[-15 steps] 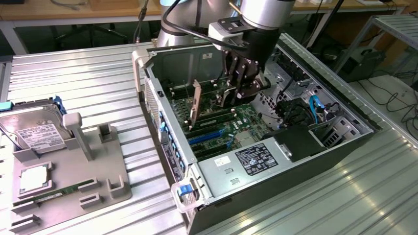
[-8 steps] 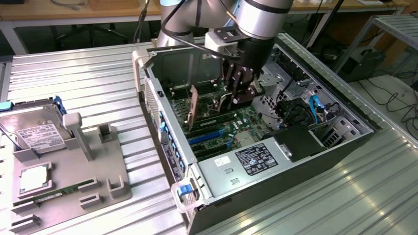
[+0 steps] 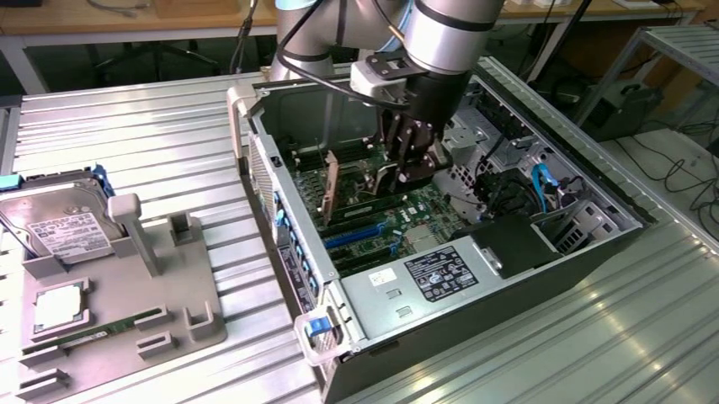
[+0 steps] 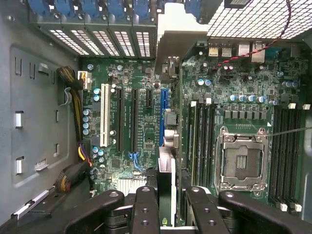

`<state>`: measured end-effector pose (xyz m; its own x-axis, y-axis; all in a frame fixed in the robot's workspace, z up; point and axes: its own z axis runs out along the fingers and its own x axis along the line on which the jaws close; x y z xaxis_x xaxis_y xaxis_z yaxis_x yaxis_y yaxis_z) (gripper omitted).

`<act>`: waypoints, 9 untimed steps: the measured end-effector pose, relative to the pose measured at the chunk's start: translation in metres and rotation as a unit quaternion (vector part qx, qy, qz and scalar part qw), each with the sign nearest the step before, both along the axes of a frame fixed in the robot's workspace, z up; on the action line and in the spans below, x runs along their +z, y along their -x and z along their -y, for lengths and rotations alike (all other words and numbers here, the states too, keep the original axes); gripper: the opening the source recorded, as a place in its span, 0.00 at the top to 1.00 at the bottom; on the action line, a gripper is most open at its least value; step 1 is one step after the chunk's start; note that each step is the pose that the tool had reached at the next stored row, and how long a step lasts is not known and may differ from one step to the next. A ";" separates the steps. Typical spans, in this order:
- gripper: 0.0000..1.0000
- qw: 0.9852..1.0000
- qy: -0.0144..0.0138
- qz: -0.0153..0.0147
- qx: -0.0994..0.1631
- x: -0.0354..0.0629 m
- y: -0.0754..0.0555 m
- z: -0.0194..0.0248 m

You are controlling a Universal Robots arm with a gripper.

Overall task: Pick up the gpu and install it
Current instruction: 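Insert the gpu into the slot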

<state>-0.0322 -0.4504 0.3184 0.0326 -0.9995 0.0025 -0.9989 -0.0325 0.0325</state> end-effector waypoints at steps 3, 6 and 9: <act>0.73 1.000 0.000 0.000 0.000 -0.0003 0.000 0.0000; 0.73 1.000 0.000 0.000 0.000 -0.0006 0.001 0.0000; 0.73 1.000 0.000 -0.001 0.000 -0.0007 0.001 0.0000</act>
